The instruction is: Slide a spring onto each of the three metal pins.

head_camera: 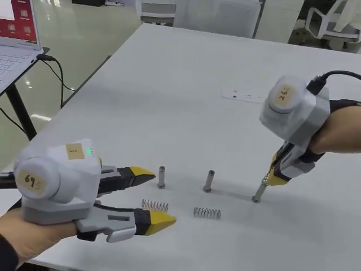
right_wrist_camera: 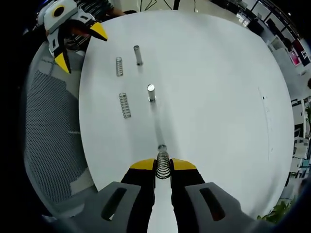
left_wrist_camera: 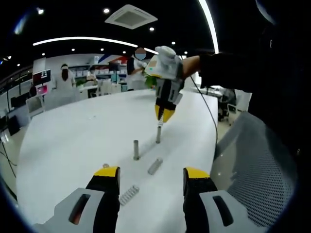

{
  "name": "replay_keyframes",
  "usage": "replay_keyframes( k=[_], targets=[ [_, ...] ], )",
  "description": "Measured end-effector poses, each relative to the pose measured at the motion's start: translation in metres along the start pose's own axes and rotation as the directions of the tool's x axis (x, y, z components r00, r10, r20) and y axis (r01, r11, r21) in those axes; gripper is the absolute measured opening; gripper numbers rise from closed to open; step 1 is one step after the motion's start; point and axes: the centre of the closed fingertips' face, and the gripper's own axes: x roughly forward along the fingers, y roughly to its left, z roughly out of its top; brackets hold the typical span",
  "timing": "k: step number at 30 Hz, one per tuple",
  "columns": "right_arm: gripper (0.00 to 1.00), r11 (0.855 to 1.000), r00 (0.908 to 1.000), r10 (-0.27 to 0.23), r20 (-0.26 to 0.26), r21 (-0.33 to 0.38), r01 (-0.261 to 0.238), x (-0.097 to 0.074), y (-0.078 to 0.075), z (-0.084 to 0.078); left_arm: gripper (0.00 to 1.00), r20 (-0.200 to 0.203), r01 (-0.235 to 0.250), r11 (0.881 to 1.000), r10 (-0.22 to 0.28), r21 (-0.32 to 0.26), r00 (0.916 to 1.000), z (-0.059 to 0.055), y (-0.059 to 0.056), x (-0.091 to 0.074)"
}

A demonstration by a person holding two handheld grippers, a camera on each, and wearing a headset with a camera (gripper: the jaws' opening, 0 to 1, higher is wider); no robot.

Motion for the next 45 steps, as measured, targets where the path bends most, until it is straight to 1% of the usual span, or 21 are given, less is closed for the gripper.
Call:
replay_keyframes(
  k=[3,8,13,15,23,30,33,37,41,45],
  targets=[
    [0.08,1.000,1.0000,0.008,-0.002,0.001,-0.008,0.003,0.000,0.000,0.47,0.002,-0.002,1.000,0.002,-0.002,1.0000,0.000,0.000,0.000],
    [0.08,1.000,0.9997,0.016,-0.020,-0.002,-0.016,0.010,-0.001,-0.001,0.46,-0.002,-0.004,1.000,0.004,-0.005,1.0000,-0.002,0.001,0.000],
    [0.08,1.000,0.9990,0.023,-0.038,-0.005,-0.023,0.021,0.000,0.000,0.46,-0.005,-0.005,1.000,0.005,-0.006,1.0000,-0.003,0.002,0.000],
    [0.08,1.000,0.9984,0.023,-0.051,-0.004,-0.024,0.028,-0.001,-0.003,0.46,-0.006,-0.007,1.000,0.006,-0.007,1.0000,-0.003,0.003,0.000],
    [0.08,1.000,0.9974,0.025,-0.067,0.005,-0.024,0.047,-0.003,-0.007,0.46,-0.014,-0.004,1.000,0.004,-0.008,0.9999,-0.005,0.002,0.002],
    [0.09,1.000,0.9968,0.029,-0.075,0.006,-0.028,0.058,-0.004,-0.010,0.46,-0.020,-0.002,1.000,0.002,-0.005,0.9998,-0.007,0.002,0.002],
    [0.09,1.000,0.9968,0.025,-0.076,0.001,-0.025,0.061,-0.004,-0.011,0.46,-0.020,-0.002,1.000,0.002,-0.004,0.9998,-0.007,0.002,0.002],
    [0.09,1.000,0.9979,0.024,-0.059,0.000,-0.024,0.061,-0.005,-0.009,0.46,-0.021,-0.001,1.000,0.001,-0.005,0.9998,-0.008,0.002,0.002],
    [0.13,1.000,0.9984,0.010,-0.055,-0.016,-0.011,0.056,-0.006,-0.009,0.46,-0.024,0.000,1.000,0.000,-0.004,0.9997,-0.008,0.001,0.003],
    [0.15,1.000,0.9994,0.004,-0.035,-0.022,-0.004,0.048,-0.004,-0.006,0.46,-0.028,0.004,1.000,-0.004,-0.002,0.9996,-0.009,0.000,0.003]
  ],
)
